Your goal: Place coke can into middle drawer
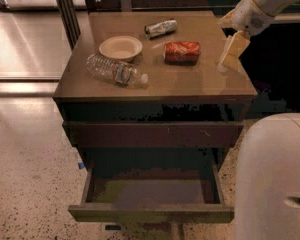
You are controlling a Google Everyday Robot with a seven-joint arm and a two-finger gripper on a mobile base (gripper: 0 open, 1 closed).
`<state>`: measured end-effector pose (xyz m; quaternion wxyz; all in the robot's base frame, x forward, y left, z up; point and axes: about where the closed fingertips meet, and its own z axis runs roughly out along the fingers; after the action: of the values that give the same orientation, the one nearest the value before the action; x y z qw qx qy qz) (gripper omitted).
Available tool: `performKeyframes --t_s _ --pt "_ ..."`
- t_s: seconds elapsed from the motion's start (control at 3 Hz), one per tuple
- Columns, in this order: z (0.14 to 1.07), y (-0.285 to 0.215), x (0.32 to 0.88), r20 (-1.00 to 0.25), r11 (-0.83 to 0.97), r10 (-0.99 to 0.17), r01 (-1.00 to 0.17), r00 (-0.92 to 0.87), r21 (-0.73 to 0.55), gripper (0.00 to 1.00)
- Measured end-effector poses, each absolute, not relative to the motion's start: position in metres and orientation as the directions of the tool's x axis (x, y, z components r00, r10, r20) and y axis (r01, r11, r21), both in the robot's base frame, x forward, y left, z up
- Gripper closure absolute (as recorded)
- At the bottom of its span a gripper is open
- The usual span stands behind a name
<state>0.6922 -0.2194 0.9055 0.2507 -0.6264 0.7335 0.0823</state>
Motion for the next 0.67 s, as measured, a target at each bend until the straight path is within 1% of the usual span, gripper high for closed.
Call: performKeyframes --t_s 0.33,0.67 --pt "0.868 -0.1866 0.7454 -0.467 0.186 -0.881 -0.96 -0.07 -0.207 0.0" --pt "0.8659 -0.1832 0.7525 -0.474 0.192 -0.878 -0.956 -0.067 -0.221 0.0"
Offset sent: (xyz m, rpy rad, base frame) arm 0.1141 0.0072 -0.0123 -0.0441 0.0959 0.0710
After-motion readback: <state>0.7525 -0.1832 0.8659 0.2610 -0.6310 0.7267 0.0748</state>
